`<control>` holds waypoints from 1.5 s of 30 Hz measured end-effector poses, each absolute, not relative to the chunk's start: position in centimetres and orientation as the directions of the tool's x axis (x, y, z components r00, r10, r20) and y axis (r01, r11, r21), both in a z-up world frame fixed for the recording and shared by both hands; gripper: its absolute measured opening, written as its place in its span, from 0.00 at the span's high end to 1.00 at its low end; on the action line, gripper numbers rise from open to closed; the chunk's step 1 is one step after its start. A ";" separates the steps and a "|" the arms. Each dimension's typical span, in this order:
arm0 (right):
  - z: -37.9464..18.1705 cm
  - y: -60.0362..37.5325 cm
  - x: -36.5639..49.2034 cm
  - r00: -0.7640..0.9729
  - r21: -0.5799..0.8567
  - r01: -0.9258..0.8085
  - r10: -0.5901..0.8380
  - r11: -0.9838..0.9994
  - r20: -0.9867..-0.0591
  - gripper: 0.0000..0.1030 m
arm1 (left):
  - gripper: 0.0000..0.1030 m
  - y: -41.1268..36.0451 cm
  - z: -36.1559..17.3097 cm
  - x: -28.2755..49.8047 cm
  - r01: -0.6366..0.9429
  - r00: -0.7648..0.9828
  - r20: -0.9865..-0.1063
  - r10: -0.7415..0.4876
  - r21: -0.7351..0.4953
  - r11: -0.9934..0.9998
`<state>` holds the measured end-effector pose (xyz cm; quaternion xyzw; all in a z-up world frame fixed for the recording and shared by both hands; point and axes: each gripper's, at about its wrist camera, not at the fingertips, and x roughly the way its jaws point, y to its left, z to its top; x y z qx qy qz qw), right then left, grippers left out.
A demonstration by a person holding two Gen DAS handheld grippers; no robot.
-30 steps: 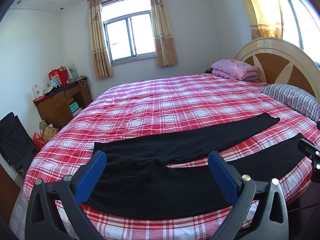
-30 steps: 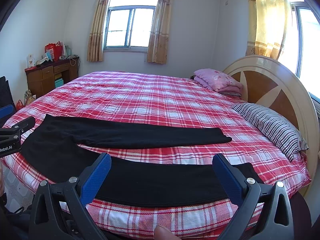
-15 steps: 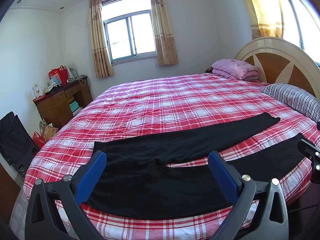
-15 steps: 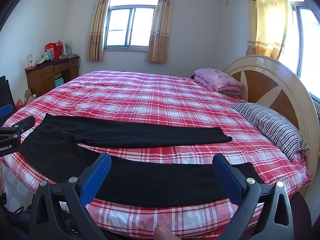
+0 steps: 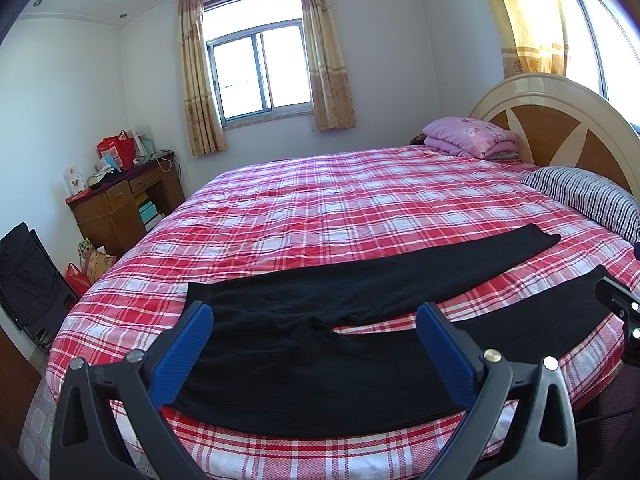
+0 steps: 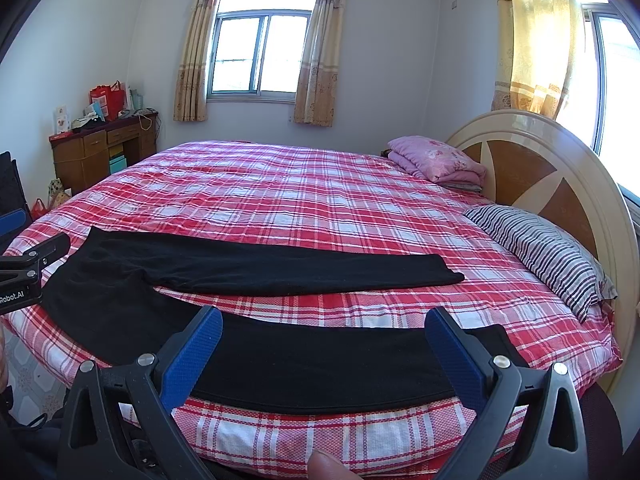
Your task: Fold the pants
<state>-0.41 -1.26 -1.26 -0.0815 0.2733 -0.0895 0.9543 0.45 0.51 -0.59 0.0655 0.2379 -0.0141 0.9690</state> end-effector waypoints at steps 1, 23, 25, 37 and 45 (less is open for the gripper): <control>-1.2 -1.3 -0.4 0.834 -0.205 0.126 -0.215 0.971 -0.507 0.01 | 0.00 0.5 -0.6 0.4 0.058 0.886 -0.463 0.004 0.120 0.991; -1.4 -1.2 -0.3 0.833 -0.205 0.126 -0.216 0.971 -0.510 0.01 | 0.00 0.6 -0.8 0.3 0.059 0.886 -0.464 0.004 0.121 0.991; -1.4 -1.2 -0.4 0.832 -0.206 0.125 -0.216 0.971 -0.510 0.01 | 0.00 0.6 -0.8 0.3 0.060 0.885 -0.466 0.002 0.119 0.991; -2.2 -1.9 0.5 0.832 -0.177 0.096 -0.176 0.980 -0.526 0.01 | 0.00 1.4 -2.5 3.0 0.063 0.866 -0.500 0.012 0.134 0.989; -5.6 -4.2 4.2 0.802 -0.139 0.094 -0.158 0.986 -0.576 0.01 | 0.00 9.4 -6.3 12.5 -0.086 0.802 -0.566 0.191 0.207 0.975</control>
